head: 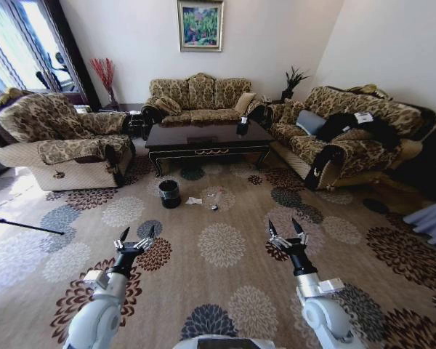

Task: Move to the front of the table and pick up the trash from the floor, then place it into the trash bin.

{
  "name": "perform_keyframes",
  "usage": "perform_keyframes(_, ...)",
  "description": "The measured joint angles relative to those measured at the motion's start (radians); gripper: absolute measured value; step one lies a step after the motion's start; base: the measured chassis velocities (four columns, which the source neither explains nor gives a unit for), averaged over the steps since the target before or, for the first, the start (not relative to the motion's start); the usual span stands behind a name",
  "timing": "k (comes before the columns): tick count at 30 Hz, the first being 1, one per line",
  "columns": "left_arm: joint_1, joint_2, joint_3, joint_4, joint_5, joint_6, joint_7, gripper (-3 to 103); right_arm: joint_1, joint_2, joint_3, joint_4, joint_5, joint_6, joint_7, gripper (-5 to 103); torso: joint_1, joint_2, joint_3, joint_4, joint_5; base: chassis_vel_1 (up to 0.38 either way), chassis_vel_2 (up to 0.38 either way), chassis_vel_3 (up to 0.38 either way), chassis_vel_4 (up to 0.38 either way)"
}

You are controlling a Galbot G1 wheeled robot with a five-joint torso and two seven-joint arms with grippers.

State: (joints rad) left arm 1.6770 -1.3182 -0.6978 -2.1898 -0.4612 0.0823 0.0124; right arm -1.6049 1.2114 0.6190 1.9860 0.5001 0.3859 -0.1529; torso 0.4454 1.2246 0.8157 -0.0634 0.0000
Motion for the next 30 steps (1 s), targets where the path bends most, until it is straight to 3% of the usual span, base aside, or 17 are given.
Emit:
perform_keyframes(10,0.003,-0.009,0.001,-0.008,-0.012,-0.003,-0.023,100,0.007,0.002,-0.004,-0.008,-0.012,-0.021,0.033,100,-0.003,-0.005,-0.003,0.0,0.0,0.0,0.0,0.0,0.0)
perform_keyframes(30,0.026,-0.024,0.001,-0.043,-0.004,-0.003,-0.021,100,0.003,0.008,0.003,-0.003,0.005,-0.024,0.053,100,-0.045,-0.099,-0.054,0.0,0.0,0.0,0.0,0.0,0.0)
